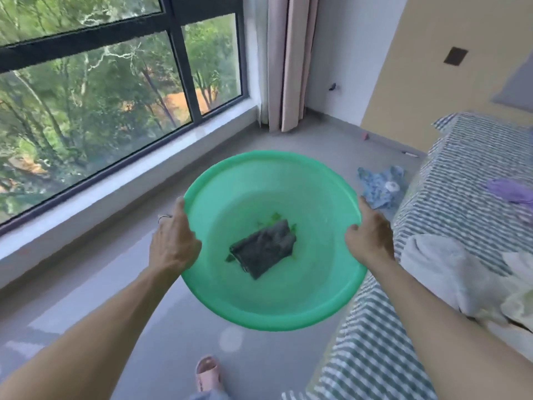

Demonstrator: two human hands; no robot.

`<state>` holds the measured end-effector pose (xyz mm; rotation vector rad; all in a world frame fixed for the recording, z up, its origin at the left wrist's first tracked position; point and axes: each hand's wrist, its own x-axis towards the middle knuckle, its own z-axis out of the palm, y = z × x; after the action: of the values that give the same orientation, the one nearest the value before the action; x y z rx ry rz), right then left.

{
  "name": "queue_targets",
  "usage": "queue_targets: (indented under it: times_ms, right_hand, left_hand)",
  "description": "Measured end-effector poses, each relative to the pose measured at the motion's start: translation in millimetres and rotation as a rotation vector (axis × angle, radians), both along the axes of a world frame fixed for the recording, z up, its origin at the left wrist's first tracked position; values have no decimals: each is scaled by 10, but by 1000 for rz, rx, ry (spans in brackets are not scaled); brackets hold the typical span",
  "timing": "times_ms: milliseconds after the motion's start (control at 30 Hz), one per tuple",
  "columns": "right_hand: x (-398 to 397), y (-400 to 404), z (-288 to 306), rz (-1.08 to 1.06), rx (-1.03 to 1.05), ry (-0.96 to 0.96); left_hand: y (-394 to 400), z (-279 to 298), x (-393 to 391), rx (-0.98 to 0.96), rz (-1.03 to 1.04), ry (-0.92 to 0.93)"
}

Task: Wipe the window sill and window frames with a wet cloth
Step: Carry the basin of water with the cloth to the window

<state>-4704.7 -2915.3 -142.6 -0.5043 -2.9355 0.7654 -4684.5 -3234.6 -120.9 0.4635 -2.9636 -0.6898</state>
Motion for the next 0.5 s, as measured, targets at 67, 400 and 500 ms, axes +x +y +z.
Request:
queue_targets:
  times_ms: [67, 400, 500]
  right_hand:
    - [-390, 20, -236, -99, 18, -20]
    - [-1506, 476, -1416, -482, -21, -89]
    - [-1895, 745, -1873, -555, -3, -83]
  left_hand:
    - [28, -212, -673, 21, -88, -9]
    - [770, -1344, -3081, -7, -422, -73]
    - [1155, -1938, -3646, 14, -457, -98]
